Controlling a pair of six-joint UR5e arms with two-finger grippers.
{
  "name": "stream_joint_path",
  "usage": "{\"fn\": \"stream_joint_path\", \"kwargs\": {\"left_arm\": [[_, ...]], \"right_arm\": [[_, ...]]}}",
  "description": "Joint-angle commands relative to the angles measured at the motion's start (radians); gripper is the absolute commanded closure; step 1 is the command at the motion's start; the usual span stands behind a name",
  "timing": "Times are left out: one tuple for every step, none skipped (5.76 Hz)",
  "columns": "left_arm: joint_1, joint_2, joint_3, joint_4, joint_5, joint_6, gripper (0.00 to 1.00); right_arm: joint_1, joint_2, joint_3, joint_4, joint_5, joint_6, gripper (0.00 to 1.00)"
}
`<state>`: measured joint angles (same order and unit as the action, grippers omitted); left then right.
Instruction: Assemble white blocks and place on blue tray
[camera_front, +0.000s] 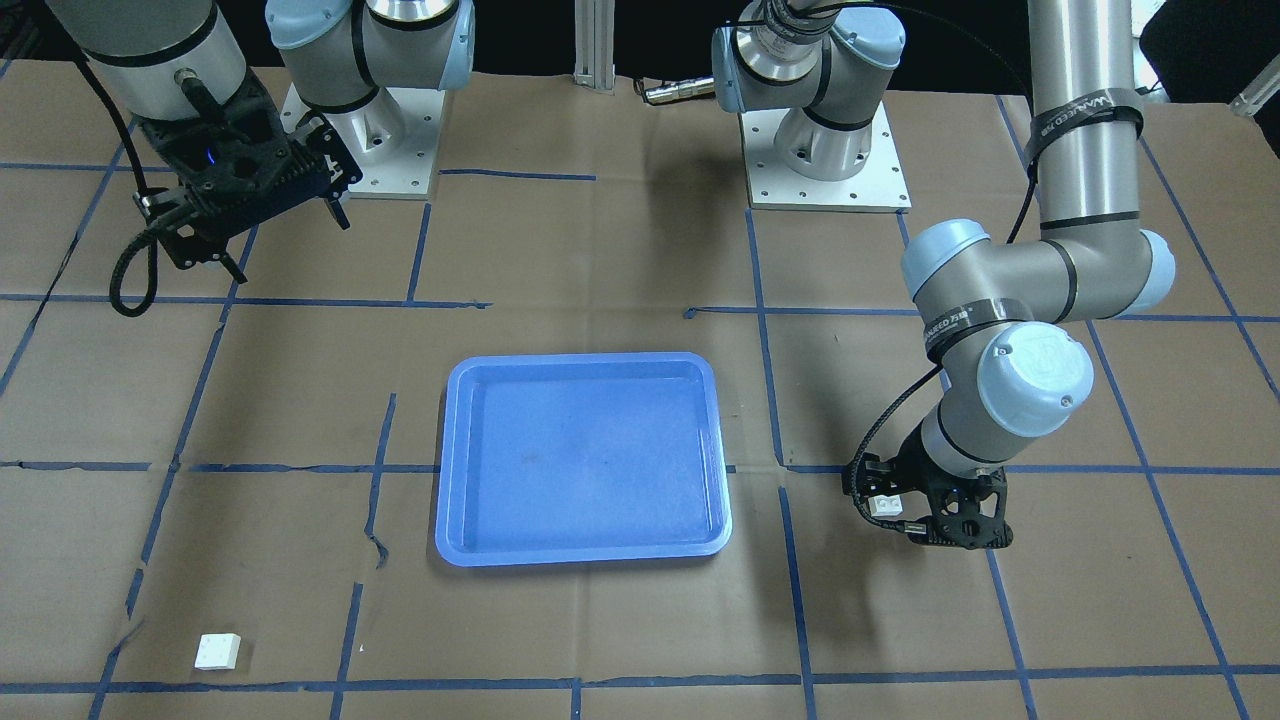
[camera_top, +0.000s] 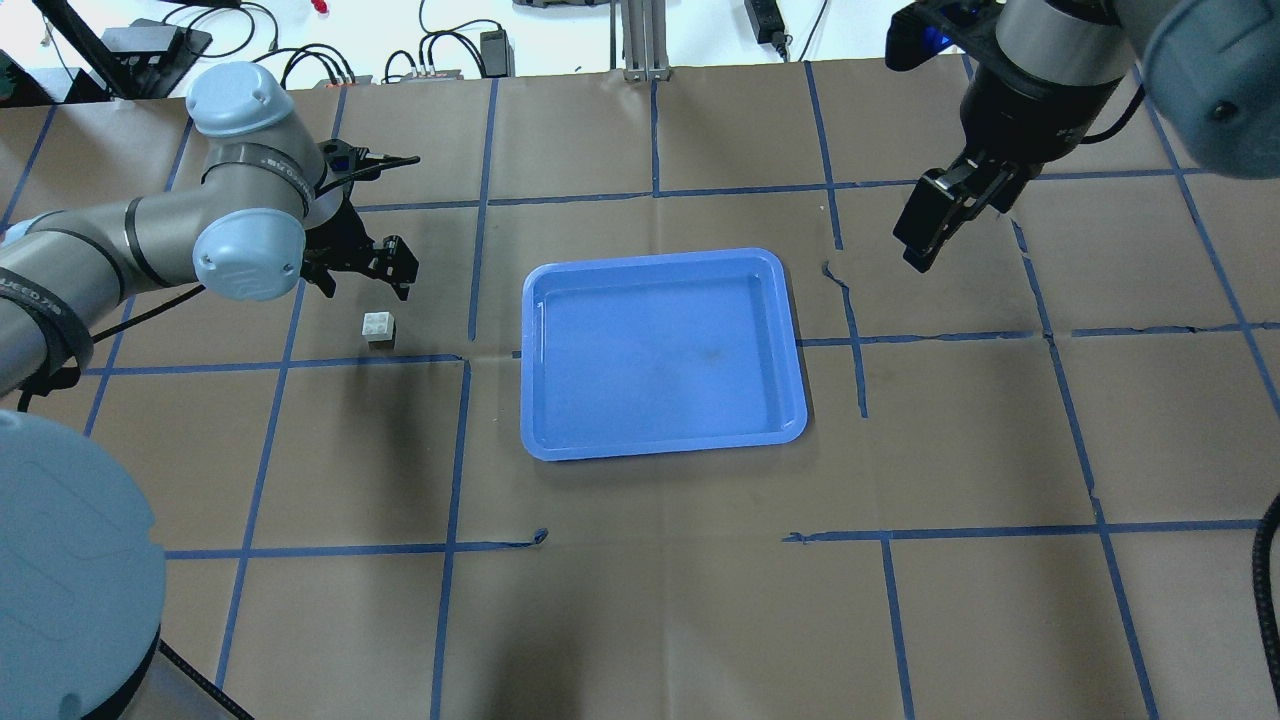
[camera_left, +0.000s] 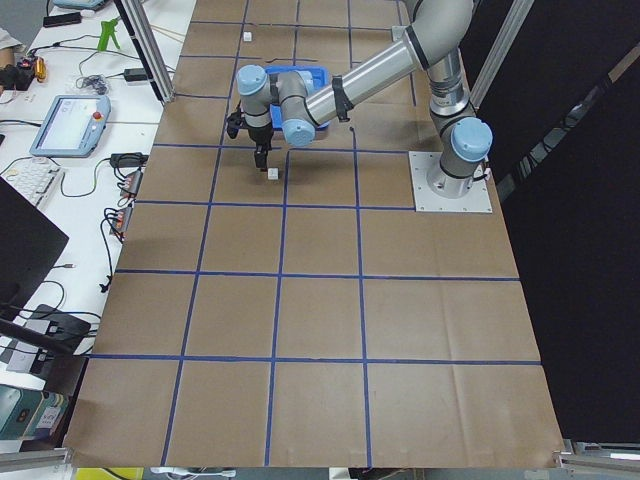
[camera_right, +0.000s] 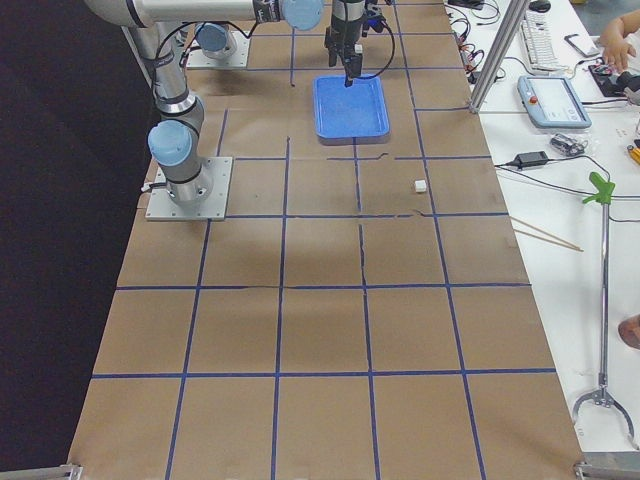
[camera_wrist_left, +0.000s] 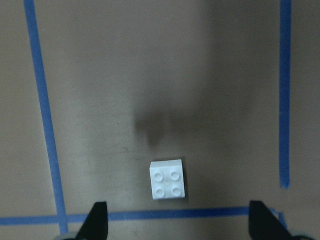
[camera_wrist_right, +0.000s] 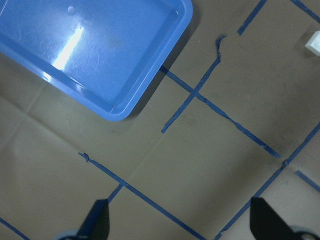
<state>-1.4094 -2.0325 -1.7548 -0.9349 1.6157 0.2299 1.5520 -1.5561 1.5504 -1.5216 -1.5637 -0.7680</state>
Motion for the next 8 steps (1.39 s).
{"fn": "stream_joint_path", "kwargs": {"left_arm": [[0.003,-0.032,-0.040,0.064,0.007,0.002,0.14],[0.003,-0.032,-0.034,0.062,0.010,0.000,0.38],[0.003,-0.032,-0.040,0.062,0.012,0.002,0.54],[0.004,-0.032,-0.038,0.062,0.012,0.003,0.68],[0.003,-0.025,-0.035,0.062,0.013,0.020,0.80],[-0.011,-0.008,-0.020,0.064,0.015,0.035,0.80],[-0.079,0.014,-0.011,0.065,0.004,0.066,0.80],[-0.212,0.035,-0.002,0.064,0.004,0.127,0.80]], "right_arm": [[-0.061,0.068,-0.013,-0.026,0.011,-0.408,0.00],[-0.120,0.082,-0.018,-0.040,0.014,-0.544,0.00],[-0.177,0.135,-0.041,-0.093,0.016,-0.712,0.00],[-0.200,0.212,-0.121,-0.097,0.037,-0.838,0.00],[-0.220,0.293,-0.206,-0.097,0.056,-0.926,0.00],[-0.248,0.418,-0.324,-0.097,0.095,-1.076,0.00],[-0.257,0.503,-0.417,-0.095,0.103,-1.132,0.00],[-0.259,0.558,-0.474,-0.097,0.126,-1.149,0.00]]}}
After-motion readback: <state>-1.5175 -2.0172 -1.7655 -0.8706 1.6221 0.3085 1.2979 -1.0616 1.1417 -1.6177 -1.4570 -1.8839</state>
